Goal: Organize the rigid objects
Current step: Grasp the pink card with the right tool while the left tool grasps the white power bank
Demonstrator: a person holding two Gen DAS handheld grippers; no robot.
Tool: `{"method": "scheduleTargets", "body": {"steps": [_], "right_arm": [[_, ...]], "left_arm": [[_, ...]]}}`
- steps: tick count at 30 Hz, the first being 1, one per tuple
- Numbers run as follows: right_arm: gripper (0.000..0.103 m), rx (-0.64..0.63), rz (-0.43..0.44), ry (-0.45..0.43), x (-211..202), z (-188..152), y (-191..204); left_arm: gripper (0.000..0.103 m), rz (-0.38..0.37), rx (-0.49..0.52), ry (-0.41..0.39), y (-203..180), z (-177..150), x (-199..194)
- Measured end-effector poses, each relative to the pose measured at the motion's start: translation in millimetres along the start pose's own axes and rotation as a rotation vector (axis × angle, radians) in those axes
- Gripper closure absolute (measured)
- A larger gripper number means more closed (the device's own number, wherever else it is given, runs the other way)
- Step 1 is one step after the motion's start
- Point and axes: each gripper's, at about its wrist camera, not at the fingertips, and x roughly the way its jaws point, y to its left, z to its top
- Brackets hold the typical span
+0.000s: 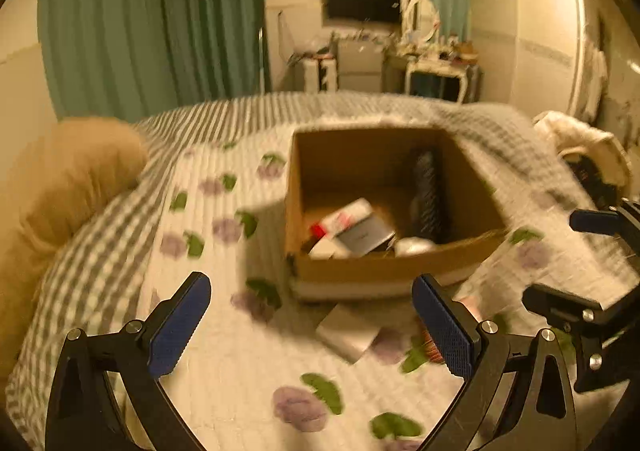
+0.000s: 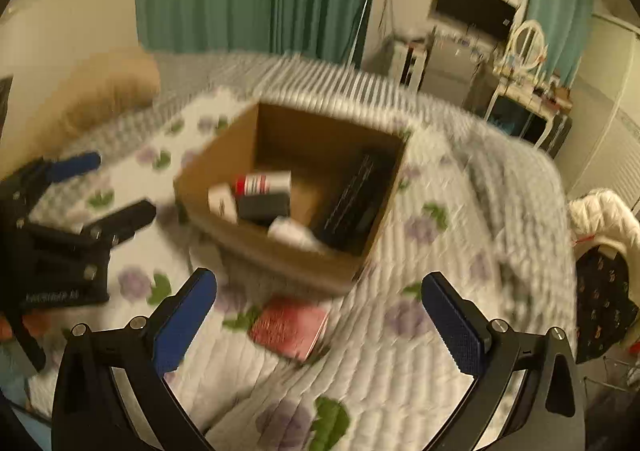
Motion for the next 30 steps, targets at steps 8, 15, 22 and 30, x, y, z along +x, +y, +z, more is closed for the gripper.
{"method": "scheduleTargets", "body": {"steps": [8, 15, 22, 30], "right_arm": [[0.0, -0.019, 0.038, 0.278, 98.1, -21.6, 12.5], [0.0, 0.116, 0.055, 0.416, 148.8, -25.7, -5.6], [0.009, 0.04, 0.07, 0.469, 174.1, -34.9, 17.5], [0.027, 0.102, 0.161, 0.352, 143.6, -34.4, 4.7]], "left_arm": [[0.0, 0.047, -0.025, 0.071, 12.9, -25.7, 26.9], [0.0, 0.06, -0.01, 0.095, 2.2, -25.0, 33.4], [0.0, 0.068, -0.005, 0.145, -2.5, -29.5, 50.7], [0.0, 0.068, -0.052, 0.214, 6.6, -35.0, 64.5]]}}
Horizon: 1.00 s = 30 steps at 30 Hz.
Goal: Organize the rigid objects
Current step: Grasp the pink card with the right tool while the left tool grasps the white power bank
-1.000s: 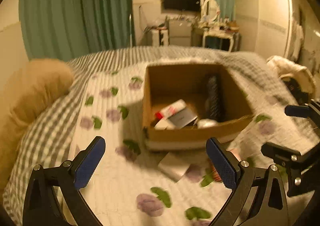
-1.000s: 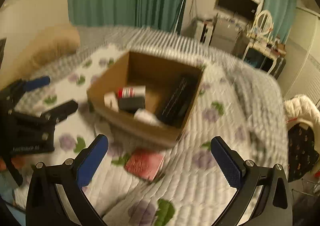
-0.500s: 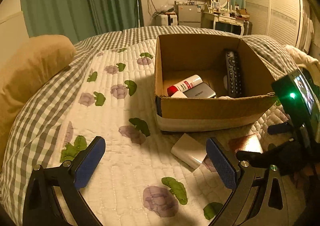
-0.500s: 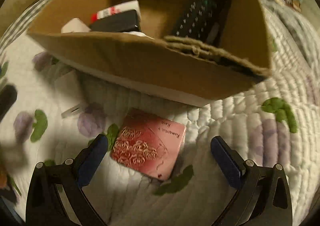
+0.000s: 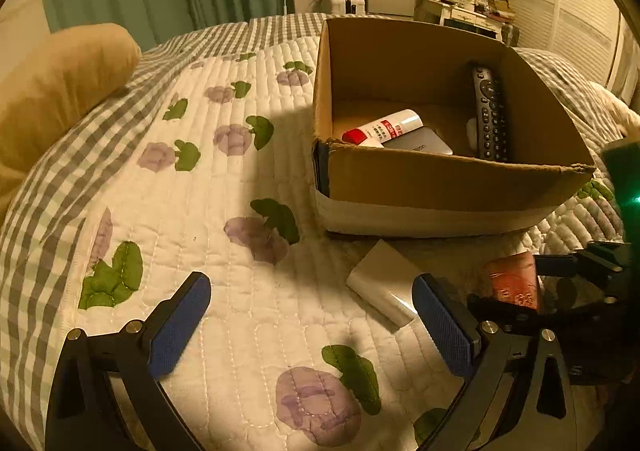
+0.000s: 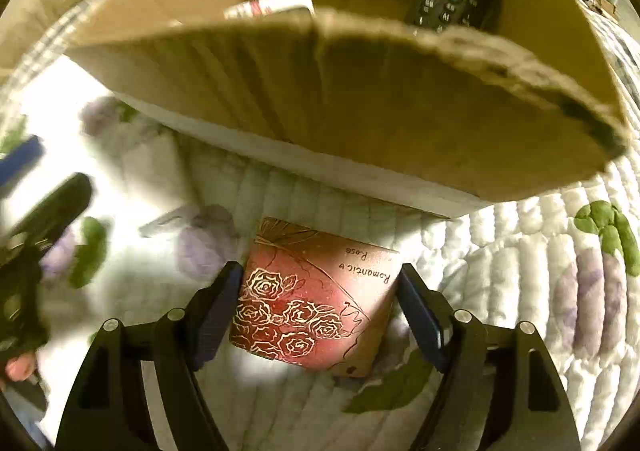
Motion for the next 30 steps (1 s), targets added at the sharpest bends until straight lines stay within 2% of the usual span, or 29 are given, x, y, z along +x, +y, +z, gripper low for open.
{"method": "scheduleTargets", "body": {"steps": [7, 10, 15, 17, 19, 20, 21, 23, 24, 30], "right_arm": [[0.031, 0.002, -0.009, -0.181, -58.8, -10.0, -7.6], [0.035, -0.01, -0.02, -0.211, -78.9, -8.9, -13.4], [0.038, 0.009, -0.001, -0.203, -75.6, -6.8, -23.8], [0.062, 0.019, 0.018, -0.193, -63.3, -7.4, -18.8], [0.07, 0.025, 0.027, -0.162, -56.0, -8.7, -18.7], [0.075, 0.026, 0.024, -0.154, -54.3, -9.0, -18.8], [0.089, 0.021, 0.018, -0.145, -52.2, -8.9, -17.6], [0.092, 0.013, 0.016, -0.144, -52.3, -9.2, -15.5], [0.092, 0.01, 0.012, -0.142, -52.9, -9.2, -14.8], [0.093, 0.007, 0.017, -0.164, -58.9, -11.7, -14.9]], "left_arm": [[0.0, -0.004, 0.032, 0.005, -15.6, 3.7, 0.6], [0.0, -0.001, 0.054, 0.026, -30.1, 6.2, 8.7], [0.002, -0.005, 0.031, 0.091, -42.5, 11.3, 31.8], [0.003, -0.01, 0.041, 0.101, -46.6, 12.2, 37.7], [0.009, -0.024, 0.038, 0.124, -49.6, 12.4, 45.5], [0.018, -0.035, 0.033, 0.14, -50.3, 12.2, 50.6], [0.024, -0.031, 0.027, 0.163, -50.9, 11.6, 57.5], [0.028, -0.009, 0.032, 0.171, -53.2, 10.5, 63.3], [0.037, -0.022, 0.038, 0.166, -54.0, 10.0, 62.6], [0.037, -0.09, 0.007, 0.143, -44.6, 7.9, 46.7]]}}
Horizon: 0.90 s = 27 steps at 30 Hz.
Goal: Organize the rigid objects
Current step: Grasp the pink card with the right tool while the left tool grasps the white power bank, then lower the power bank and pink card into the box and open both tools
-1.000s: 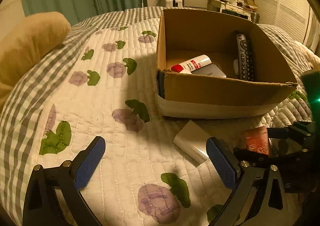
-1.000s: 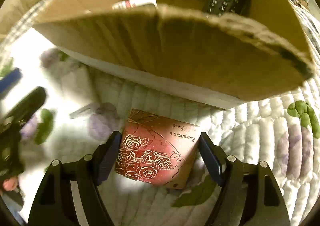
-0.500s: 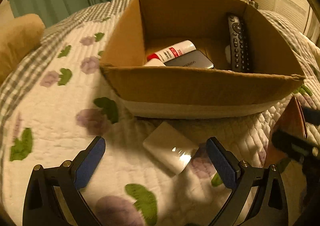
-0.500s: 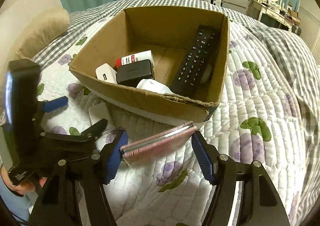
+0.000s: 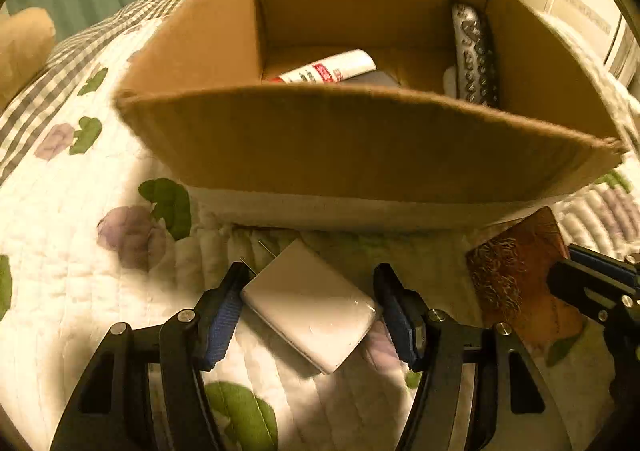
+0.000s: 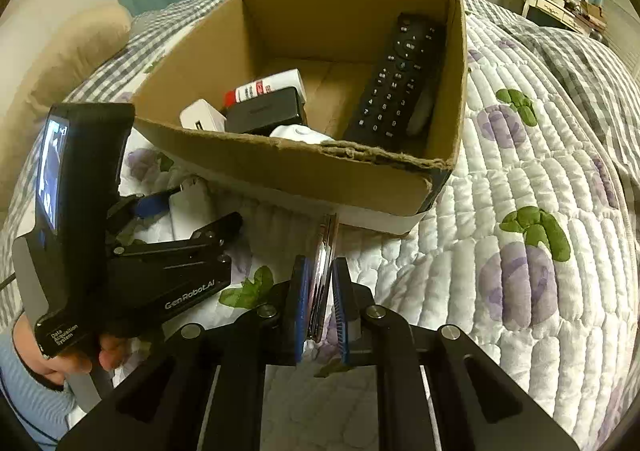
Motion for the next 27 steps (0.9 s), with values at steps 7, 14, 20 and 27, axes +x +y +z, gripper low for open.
{"method": "scheduleTargets", "body": {"steps": [7, 14, 20, 27], "right_arm": [[0.094, -0.067, -0.008, -0.088, -32.9, -0.6, 16.0], [0.094, -0.11, 0.009, -0.195, -81.7, 8.2, 29.8], [0.094, -0.139, -0.008, -0.296, -124.8, 39.2, 32.6], [0.094, -0.13, -0.027, -0.371, -143.5, 94.3, 24.7]], "left_arm": [[0.038, -0.044, -0.009, -0.064, 9.2, -7.7, -41.8], [0.038, -0.053, 0.029, -0.163, 4.3, -7.7, -97.5], [0.037, -0.079, 0.066, -0.282, -1.5, 19.4, -144.2], [0.037, -0.058, 0.109, -0.367, -4.0, 77.9, -155.8]]}}
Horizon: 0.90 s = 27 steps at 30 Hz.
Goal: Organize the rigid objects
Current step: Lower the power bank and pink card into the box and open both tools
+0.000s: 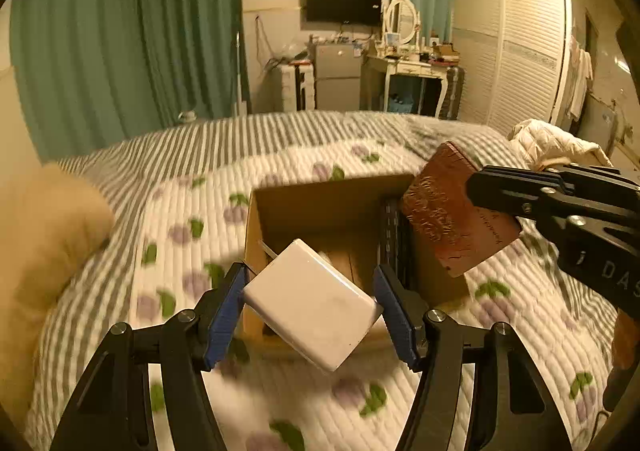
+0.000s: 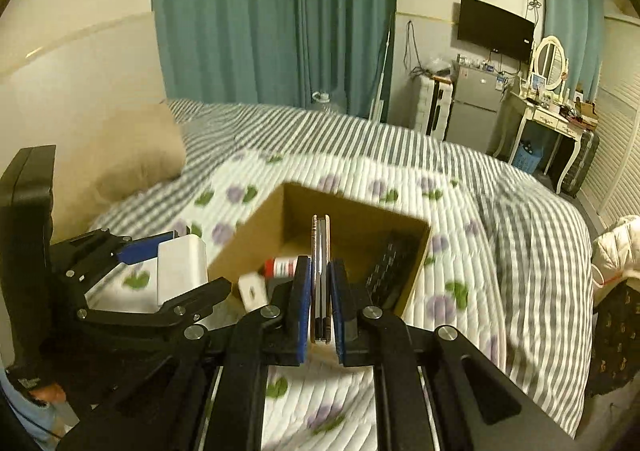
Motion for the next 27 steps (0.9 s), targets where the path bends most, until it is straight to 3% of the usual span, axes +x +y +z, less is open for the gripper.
{"method": "scheduleTargets", "body": {"steps": [9, 18, 27], "right_arm": [[0.094, 0.021, -0.03, 0.03, 53.7, 50.5, -27.4], [0.094, 0.094, 0.007, 0.183, 133.2, 20.9, -42.9], [0.094, 0.138, -0.009, 0.256, 164.7, -4.8, -55.1]], "left_arm": [[0.037, -0.056, 0.022, 0.021, 10.0, 37.1, 55.7], [0.037, 0.038, 0.141, 0.096, -9.7, 13.5, 118.8], [0.037, 0.008, 0.111, 0.151, -11.4, 0.5, 142.8]]}}
